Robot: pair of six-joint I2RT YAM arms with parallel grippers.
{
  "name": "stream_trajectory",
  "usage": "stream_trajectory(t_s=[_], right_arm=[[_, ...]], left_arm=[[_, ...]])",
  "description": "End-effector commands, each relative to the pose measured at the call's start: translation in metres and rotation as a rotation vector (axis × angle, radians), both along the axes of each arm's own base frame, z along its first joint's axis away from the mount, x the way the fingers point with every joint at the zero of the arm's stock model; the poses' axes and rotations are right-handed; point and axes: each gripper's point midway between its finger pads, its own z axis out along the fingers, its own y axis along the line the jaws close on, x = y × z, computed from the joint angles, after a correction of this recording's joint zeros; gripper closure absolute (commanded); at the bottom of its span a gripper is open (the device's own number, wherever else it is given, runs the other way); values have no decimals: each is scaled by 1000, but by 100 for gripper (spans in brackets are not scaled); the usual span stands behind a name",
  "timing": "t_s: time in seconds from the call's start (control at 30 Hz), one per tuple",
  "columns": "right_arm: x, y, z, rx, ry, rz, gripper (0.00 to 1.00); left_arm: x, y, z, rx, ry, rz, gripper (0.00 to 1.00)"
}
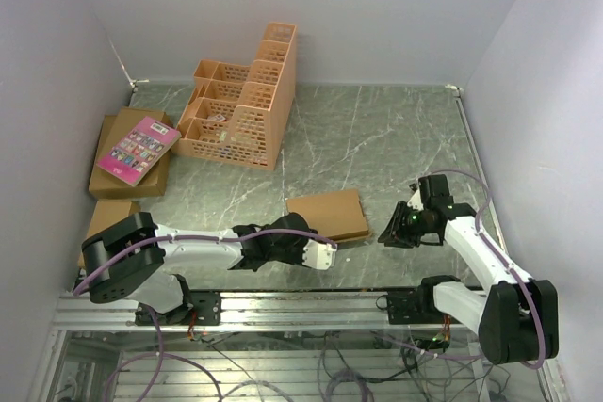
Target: Fold the paper box
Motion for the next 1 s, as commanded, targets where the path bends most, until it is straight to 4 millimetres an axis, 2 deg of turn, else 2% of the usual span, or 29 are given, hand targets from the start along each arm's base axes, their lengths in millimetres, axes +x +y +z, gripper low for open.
stream_trajectory(t_s=[0.0, 0.1, 0.5, 0.8, 0.97], right_arm=[[20, -6, 3, -29, -76, -46, 78], [32, -2, 6, -9, -119, -43, 78], [35, 15, -2, 7, -138, -7, 75], [32, 12, -13, -44, -121, 1, 75], [33, 19, -13, -42, -133, 26, 76]], left_arm=[[-6, -1, -5, 22, 38, -8, 45], [-6, -1, -5, 24, 39, -9, 45], [-6, -3, -5, 26, 43, -8, 45], [-7, -3, -7, 30, 48, -9, 45], [-7, -3, -6, 27, 49, -8, 45]])
